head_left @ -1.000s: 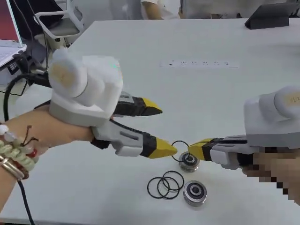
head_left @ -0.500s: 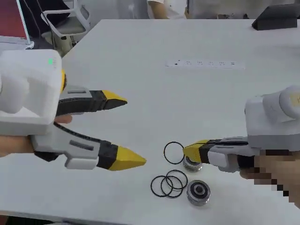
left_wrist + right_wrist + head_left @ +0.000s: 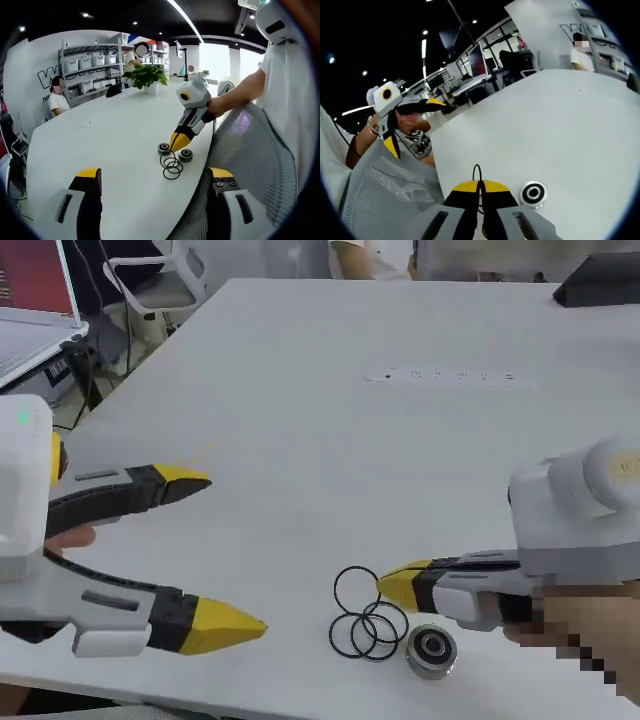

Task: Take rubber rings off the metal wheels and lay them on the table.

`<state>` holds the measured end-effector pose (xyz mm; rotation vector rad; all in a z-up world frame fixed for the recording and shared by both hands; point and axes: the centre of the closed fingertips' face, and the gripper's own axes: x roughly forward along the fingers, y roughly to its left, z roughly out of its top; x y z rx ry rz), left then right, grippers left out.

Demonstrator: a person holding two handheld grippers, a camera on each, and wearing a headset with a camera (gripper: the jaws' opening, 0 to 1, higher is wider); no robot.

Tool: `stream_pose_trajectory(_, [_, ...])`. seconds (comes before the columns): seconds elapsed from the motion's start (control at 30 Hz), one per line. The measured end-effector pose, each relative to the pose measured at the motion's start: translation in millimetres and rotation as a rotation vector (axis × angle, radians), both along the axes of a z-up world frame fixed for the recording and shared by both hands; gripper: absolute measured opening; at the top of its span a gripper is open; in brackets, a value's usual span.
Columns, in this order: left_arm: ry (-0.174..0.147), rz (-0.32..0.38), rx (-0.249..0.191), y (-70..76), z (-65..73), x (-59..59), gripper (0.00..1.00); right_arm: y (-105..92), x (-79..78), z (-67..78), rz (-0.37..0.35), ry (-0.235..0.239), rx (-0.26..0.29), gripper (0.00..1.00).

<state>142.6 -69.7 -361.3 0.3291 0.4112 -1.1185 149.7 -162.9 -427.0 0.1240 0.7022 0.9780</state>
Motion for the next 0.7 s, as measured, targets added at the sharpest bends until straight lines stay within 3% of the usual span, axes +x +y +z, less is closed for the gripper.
stream_pose_trajectory(0.23, [0.065, 0.023, 0.006, 4.6, -21.6, -10.4, 0.91, 7.4, -11.6, -10.6, 0.046, 0.017, -0.031, 0.0])
stream_pose_trajectory(0.5, [0.094, 0.019, 0.006, -1.1, -30.0, -17.4, 0.94, 0.8, -11.4, -24.6, 0.049, 0.016, -0.08, 0.0])
stream_pose_trajectory(0.7, [0.101, 0.008, 0.01, -7.9, -35.3, -20.9, 0.92, -9.6, -2.3, -31.0, -0.006, 0.012, -0.106, 0.0])
